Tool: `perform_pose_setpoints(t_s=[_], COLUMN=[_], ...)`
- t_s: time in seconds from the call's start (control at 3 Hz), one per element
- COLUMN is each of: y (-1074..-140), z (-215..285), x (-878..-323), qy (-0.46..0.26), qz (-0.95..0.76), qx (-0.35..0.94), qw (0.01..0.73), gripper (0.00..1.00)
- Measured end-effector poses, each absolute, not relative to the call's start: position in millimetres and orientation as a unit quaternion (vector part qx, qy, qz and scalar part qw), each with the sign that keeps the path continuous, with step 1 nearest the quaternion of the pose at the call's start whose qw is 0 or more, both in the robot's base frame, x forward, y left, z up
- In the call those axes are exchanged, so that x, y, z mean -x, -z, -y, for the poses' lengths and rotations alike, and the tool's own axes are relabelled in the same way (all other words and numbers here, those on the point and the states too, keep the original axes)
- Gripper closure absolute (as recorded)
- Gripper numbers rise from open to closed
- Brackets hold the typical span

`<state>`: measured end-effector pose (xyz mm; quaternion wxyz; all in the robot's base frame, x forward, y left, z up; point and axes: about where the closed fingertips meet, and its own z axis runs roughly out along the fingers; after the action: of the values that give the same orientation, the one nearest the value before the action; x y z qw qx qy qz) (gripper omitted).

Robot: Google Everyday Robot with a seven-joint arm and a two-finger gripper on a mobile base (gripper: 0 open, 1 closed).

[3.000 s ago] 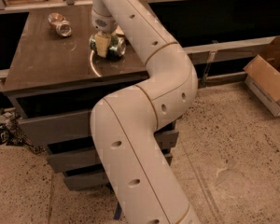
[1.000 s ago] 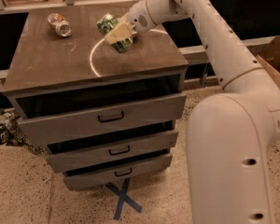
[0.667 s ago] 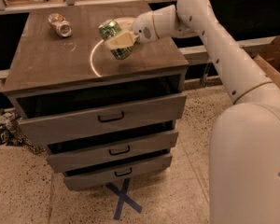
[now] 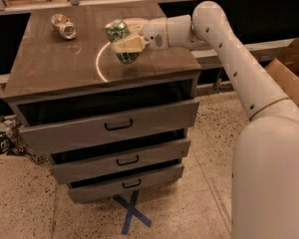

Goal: Place green can upright

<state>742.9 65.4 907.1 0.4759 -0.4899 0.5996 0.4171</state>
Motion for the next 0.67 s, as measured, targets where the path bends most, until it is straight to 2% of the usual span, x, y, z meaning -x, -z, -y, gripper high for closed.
perform_pose_setpoints(t_s=[0.33,0.67], y=[-904.0,-902.7], z=[-65.6,-64.8], x=[-747.8,-754.9], qy=[-0.425,-0.450], qz=[-0.589,-0.568], qx=[0.484,0.467], qw=[0.488,0.507], gripper=[1.00,0.82])
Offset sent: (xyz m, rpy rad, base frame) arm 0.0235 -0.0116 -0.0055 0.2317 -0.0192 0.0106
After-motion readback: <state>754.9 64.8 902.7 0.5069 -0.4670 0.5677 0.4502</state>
